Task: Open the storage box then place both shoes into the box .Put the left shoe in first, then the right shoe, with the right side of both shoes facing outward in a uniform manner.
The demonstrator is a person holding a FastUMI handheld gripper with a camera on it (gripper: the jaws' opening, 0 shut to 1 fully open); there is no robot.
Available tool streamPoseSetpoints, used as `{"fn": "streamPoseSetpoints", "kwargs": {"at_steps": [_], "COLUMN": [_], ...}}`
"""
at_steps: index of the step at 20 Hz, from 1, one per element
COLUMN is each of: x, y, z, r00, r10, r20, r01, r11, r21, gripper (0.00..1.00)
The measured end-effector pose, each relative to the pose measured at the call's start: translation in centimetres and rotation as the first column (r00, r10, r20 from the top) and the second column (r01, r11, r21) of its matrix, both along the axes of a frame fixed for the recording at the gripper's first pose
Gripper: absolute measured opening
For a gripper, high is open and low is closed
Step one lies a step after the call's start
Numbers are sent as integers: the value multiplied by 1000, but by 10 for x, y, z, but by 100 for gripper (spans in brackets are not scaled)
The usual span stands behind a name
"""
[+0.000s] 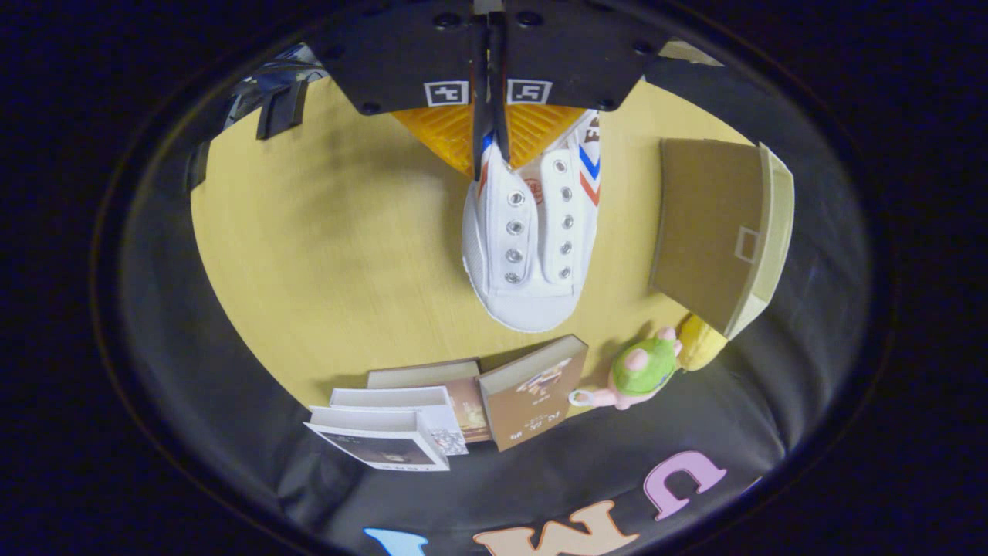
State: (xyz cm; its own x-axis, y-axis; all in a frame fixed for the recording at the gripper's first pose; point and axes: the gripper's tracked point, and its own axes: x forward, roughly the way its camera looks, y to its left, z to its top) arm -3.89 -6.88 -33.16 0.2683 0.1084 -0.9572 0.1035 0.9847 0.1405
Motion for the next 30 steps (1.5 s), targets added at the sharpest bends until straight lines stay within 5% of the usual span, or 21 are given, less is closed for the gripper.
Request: {"fn": "streamPoseSetpoints", "kwargs": {"at_steps": [8,20,30], "x": [20,43,47], "y": [70,211,301], "z": [50,98,62], "r00": [998,980,976], "r10": [4,136,182], "r20": [58,143,117], "r01": [-7,-155,-198], "r11": [998,979,969], "r21": [55,130,146], "gripper": [4,4,5]}}
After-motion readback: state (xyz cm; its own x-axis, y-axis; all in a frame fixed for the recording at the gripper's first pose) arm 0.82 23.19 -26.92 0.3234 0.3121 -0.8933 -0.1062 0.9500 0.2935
